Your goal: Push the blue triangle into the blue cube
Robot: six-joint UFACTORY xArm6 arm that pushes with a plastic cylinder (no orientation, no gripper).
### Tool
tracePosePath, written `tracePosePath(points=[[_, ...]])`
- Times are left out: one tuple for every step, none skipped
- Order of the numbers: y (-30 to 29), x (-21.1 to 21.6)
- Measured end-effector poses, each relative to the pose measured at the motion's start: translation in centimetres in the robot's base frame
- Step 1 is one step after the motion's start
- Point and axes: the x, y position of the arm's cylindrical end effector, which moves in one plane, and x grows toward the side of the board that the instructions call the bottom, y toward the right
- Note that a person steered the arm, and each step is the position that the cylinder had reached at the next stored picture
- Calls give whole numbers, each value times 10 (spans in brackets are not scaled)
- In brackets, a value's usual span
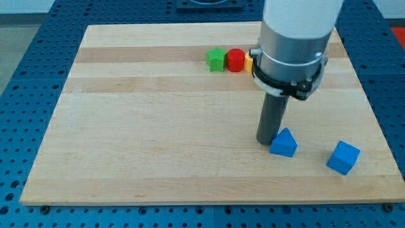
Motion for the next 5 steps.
tracePosePath(points=[[7, 7], [30, 11], [51, 7], [50, 4], [-5, -13]])
